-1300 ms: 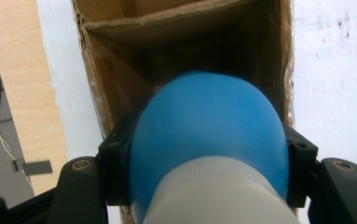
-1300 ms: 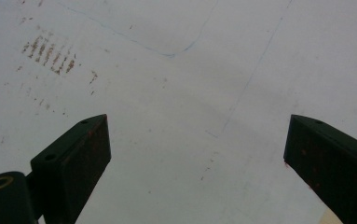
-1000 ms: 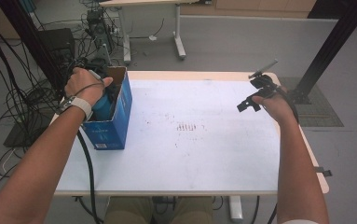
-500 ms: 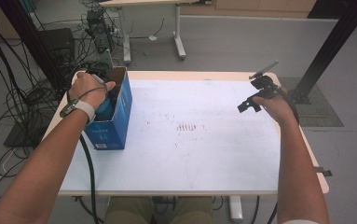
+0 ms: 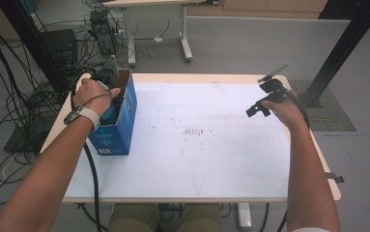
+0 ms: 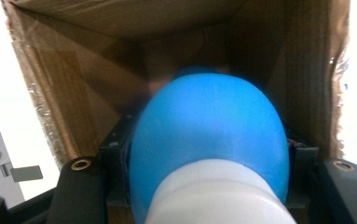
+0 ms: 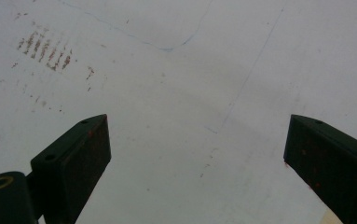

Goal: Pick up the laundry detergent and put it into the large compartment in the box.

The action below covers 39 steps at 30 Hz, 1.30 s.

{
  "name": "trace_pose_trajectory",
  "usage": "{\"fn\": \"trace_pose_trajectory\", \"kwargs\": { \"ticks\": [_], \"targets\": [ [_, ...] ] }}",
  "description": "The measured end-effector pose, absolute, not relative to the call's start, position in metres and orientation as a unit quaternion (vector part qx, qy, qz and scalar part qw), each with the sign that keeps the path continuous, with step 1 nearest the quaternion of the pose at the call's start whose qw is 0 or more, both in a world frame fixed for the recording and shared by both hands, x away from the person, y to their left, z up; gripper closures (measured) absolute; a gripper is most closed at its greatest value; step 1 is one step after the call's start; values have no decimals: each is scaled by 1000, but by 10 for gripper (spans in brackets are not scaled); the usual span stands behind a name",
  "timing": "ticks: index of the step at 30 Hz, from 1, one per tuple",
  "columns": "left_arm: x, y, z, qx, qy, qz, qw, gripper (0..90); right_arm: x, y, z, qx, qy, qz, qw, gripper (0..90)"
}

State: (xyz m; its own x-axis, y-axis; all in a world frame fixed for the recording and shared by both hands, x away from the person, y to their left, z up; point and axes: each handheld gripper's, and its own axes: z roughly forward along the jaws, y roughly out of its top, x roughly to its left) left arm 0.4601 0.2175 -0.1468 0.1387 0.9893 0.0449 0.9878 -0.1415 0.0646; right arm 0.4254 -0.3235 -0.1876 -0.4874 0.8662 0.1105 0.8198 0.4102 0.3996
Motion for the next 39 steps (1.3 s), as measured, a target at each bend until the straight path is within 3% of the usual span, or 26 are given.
{"fn": "trace_pose_trajectory", "kwargs": {
  "ticks": [39],
  "targets": [
    [460, 220, -148, 759, 650, 34, 11, 373, 423, -325, -187, 503, 838, 204, 58, 72]
  ]
}}
